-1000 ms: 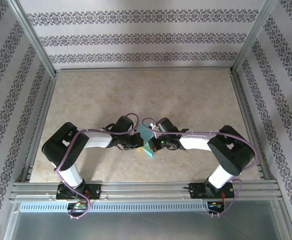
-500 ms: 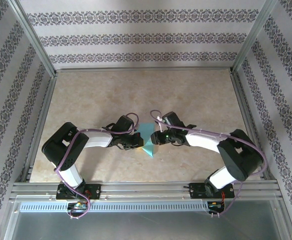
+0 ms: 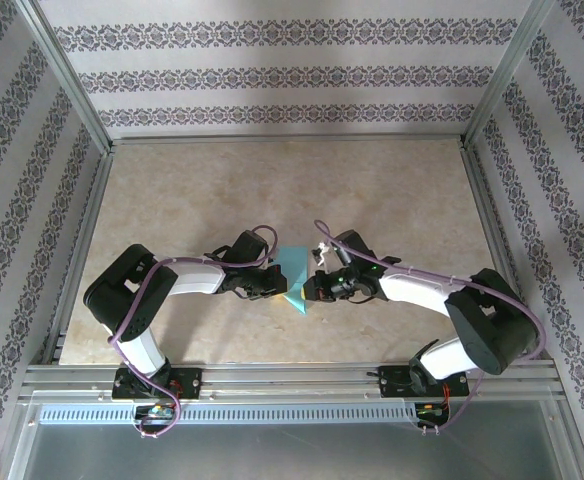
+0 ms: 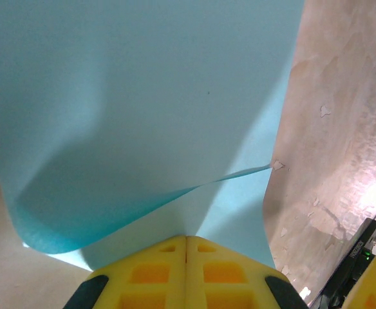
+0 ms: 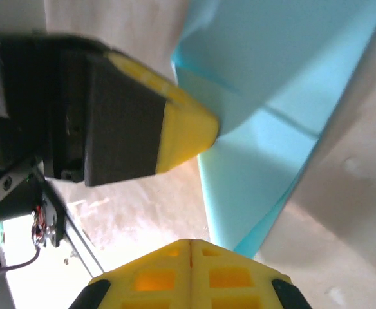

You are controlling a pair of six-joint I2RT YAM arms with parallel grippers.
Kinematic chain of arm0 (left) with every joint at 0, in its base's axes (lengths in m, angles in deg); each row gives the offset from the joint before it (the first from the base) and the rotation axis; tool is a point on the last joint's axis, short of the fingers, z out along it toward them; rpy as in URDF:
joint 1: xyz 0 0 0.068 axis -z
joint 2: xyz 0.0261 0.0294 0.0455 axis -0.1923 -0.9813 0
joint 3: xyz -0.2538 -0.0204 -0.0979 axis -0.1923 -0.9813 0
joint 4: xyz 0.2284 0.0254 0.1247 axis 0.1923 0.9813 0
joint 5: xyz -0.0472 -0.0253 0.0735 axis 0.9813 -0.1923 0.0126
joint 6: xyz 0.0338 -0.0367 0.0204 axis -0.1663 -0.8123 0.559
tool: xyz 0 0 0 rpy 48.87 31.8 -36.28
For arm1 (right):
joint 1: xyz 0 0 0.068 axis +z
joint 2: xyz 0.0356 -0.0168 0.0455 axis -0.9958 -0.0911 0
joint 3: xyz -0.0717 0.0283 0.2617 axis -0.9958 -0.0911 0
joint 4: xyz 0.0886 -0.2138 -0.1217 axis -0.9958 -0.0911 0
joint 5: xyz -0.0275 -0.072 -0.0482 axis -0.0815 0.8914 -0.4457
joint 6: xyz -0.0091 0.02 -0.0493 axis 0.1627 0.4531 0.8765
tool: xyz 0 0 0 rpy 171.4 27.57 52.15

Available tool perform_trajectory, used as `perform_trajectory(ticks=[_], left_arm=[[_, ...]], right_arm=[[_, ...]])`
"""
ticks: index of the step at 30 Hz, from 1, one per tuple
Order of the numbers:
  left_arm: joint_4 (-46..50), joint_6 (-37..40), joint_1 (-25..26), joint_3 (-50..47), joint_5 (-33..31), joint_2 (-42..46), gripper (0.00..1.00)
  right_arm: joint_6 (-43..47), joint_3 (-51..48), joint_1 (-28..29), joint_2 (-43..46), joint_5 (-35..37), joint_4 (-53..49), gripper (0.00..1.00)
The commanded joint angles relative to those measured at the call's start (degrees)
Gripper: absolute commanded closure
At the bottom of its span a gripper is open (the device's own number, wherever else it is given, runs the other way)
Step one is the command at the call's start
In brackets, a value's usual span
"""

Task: Fold a paper plane with a square sheet of paper (fold left side to right side)
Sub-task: Third fold the triangle at the center of the table.

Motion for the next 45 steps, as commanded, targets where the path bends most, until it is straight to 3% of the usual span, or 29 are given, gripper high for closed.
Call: perform_trajectory(ticks=[1, 9, 45], left_arm=[[5.6, -0.7, 0.5, -0.2, -4.1, -2.1, 1.00], [5.9, -0.5, 0.6, 0.0, -3.9, -2.3, 1.00], [6.8, 0.0, 0.5, 0.6, -3.9, -2.9, 1.00]], right_arm=[[-1.8, -0.2, 1.5, -2.1, -2.4, 1.7, 1.00], [-1.3, 1.3, 4.2, -5.0, -1.4, 1.4, 1.00], [0.9, 1.5, 4.6, -9.8, 1.8, -1.3, 1.00]])
